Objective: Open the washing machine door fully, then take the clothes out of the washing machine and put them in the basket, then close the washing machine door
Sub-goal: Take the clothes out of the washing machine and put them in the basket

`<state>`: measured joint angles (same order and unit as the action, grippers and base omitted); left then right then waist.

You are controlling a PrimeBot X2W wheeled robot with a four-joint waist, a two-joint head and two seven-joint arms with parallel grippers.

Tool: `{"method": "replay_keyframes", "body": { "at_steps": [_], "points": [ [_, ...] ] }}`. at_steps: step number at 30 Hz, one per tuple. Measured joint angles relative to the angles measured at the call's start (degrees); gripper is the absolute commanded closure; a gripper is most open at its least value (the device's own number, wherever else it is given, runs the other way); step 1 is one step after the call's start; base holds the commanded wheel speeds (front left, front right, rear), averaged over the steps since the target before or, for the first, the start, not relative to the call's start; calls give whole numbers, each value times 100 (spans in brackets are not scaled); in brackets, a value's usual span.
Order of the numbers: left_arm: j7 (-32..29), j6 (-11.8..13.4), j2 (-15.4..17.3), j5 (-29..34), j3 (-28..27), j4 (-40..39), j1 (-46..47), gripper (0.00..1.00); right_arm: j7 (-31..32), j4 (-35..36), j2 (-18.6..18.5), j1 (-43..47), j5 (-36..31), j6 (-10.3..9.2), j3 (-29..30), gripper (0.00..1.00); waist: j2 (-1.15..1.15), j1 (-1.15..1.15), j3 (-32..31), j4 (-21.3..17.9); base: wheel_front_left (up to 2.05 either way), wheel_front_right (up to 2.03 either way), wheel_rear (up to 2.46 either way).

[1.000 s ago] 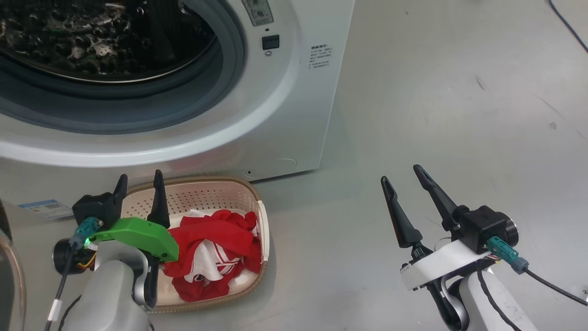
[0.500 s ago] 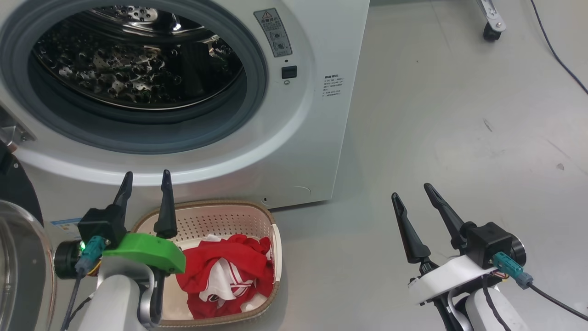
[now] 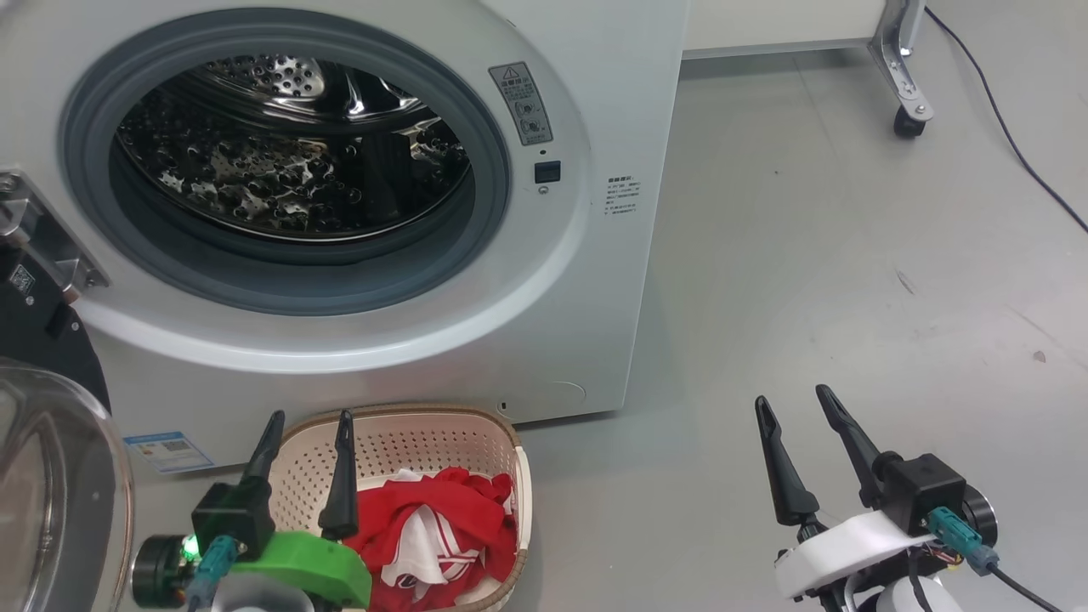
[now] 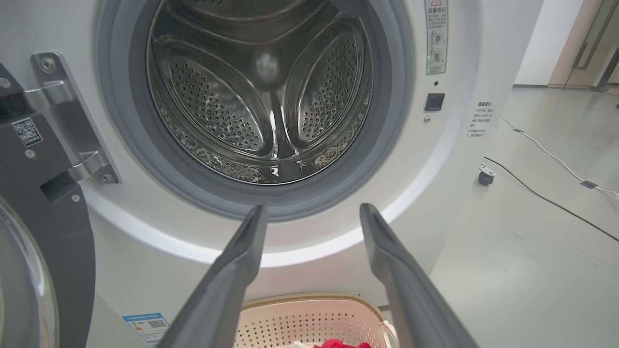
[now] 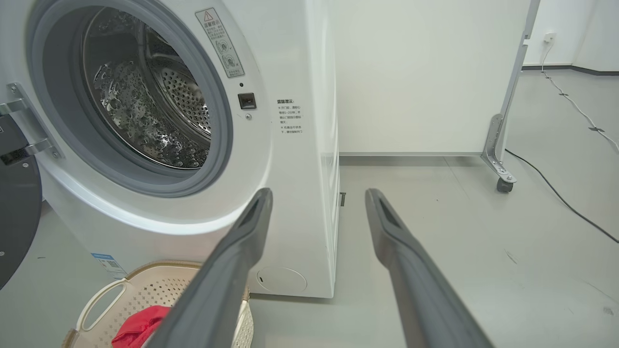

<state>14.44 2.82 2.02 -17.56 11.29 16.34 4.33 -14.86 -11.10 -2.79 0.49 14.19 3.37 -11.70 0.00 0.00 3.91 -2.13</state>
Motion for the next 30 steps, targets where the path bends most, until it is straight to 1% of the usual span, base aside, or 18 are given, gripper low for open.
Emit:
{"method": "replay_keyframes", "body": {
  "at_steps": [2,9,13,16,30],
  "points": [
    [1,42,1,1,21,-44,-143,0,0,0,1,62,0,-1,0,0,0,0,-43,28,0,0,0],
    [-1,79,18,136,233,-222,-526,0,0,-4,15,283,-14,-8,-80,0,0,0,-211,111,0,0,0],
    [-33,101,30,142,266,-345,-742,0,0,-5,26,369,-14,-8,-168,0,0,0,-272,140,0,0,0],
    [-76,144,36,143,293,-432,-818,0,0,-3,26,372,-14,-51,-169,0,0,0,-292,151,0,0,0],
    [-220,227,44,163,320,-792,-1048,0,0,0,25,470,-14,-58,-186,0,0,0,-355,150,0,0,0]
  ]
}}
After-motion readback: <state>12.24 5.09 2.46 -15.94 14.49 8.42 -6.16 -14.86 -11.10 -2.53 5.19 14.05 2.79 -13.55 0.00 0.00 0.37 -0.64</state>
